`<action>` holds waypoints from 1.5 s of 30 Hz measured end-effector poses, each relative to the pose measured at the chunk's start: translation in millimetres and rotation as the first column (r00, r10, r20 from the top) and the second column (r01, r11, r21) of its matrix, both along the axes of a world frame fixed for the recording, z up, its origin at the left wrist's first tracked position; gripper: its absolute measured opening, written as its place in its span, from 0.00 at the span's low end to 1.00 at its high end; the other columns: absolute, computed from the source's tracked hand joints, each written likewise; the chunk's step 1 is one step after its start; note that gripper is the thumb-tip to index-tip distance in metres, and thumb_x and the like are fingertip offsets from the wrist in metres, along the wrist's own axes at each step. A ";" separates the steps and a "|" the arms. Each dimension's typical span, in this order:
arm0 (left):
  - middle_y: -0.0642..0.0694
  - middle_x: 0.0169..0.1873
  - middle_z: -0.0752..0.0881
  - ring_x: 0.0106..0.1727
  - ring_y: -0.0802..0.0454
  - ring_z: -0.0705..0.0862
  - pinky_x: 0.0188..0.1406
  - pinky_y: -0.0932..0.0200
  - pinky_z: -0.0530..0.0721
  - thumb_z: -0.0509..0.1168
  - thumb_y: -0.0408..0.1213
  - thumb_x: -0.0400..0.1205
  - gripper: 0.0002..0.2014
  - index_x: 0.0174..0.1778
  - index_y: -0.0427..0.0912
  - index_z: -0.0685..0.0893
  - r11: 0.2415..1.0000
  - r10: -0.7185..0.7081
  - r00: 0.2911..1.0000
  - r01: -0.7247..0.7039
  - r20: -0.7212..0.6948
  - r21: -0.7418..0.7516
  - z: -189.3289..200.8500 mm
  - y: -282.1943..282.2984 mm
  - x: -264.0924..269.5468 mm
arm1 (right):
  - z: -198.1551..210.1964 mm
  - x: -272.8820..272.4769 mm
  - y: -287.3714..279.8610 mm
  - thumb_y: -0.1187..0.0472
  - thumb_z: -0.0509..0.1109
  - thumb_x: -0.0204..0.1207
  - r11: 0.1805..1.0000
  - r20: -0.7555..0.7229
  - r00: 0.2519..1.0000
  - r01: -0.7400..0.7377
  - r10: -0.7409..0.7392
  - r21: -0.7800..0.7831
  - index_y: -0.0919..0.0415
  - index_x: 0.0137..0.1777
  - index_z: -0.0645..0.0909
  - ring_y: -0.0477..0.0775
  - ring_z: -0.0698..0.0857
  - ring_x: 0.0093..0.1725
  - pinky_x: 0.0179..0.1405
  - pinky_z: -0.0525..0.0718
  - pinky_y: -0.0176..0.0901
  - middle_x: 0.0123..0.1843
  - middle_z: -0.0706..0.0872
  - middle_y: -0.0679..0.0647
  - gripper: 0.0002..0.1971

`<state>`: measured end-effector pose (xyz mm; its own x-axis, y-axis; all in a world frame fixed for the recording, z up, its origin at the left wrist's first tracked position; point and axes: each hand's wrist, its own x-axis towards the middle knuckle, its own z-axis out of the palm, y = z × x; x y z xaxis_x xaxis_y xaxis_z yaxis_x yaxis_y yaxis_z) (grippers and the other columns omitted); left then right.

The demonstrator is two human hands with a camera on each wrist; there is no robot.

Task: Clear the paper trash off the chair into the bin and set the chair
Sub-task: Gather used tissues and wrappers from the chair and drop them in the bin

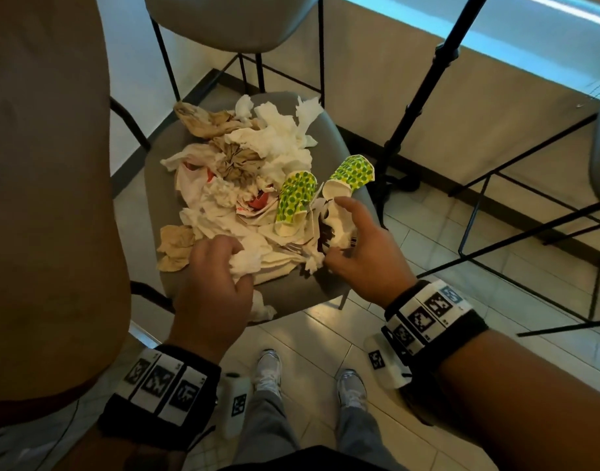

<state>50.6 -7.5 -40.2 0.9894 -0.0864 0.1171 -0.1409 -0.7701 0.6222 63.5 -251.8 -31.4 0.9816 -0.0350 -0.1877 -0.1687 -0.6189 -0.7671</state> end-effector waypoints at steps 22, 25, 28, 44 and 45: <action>0.59 0.51 0.84 0.47 0.59 0.82 0.46 0.69 0.76 0.64 0.47 0.88 0.03 0.52 0.60 0.76 0.995 0.003 0.944 0.031 0.330 -0.097 78.9 -28.2 -3.9 | 23.8 -71.8 -51.9 0.61 0.78 0.75 0.933 0.115 0.945 0.275 -0.307 0.232 0.43 0.80 0.65 0.43 0.91 0.48 0.46 0.92 0.41 0.62 0.83 0.42 0.37; 0.80 0.46 0.78 0.49 0.81 0.78 0.55 0.82 0.70 0.54 0.68 0.86 0.08 0.51 0.73 0.74 0.994 -0.053 0.976 0.072 0.210 -0.084 84.6 -72.8 -2.5 | 20.4 -105.5 -82.1 0.62 0.78 0.75 0.889 0.079 0.907 0.385 -0.414 0.250 0.41 0.79 0.65 0.43 0.91 0.50 0.48 0.92 0.41 0.63 0.82 0.42 0.37; 0.55 0.47 0.80 0.47 0.53 0.79 0.54 0.77 0.70 0.67 0.45 0.89 0.07 0.57 0.47 0.80 0.921 -0.315 0.895 0.369 0.315 -0.127 83.4 -132.0 -15.7 | 8.4 -144.5 -115.4 0.63 0.79 0.75 0.831 0.019 0.859 0.490 -0.512 0.263 0.38 0.78 0.66 0.45 0.91 0.51 0.49 0.92 0.40 0.65 0.83 0.47 0.37; 0.46 0.44 0.81 0.44 0.48 0.80 0.38 0.58 0.74 0.67 0.34 0.81 0.08 0.47 0.51 0.75 0.612 -0.753 0.488 0.766 -0.441 -0.197 -181.0 -412.8 -90.3 | -212.5 -329.9 -279.3 0.60 0.79 0.73 0.450 -0.337 0.440 0.891 -0.833 0.050 0.45 0.77 0.70 0.39 0.84 0.47 0.35 0.76 0.19 0.54 0.83 0.44 0.35; 0.45 0.44 0.82 0.43 0.49 0.79 0.36 0.59 0.72 0.67 0.34 0.81 0.08 0.47 0.51 0.75 0.610 -0.740 0.480 0.774 -0.470 -0.170 -199.4 -422.7 -94.9 | -229.3 -335.2 -286.3 0.60 0.79 0.73 0.433 -0.371 0.415 0.901 -0.831 0.037 0.45 0.78 0.70 0.40 0.83 0.46 0.34 0.76 0.20 0.55 0.83 0.45 0.35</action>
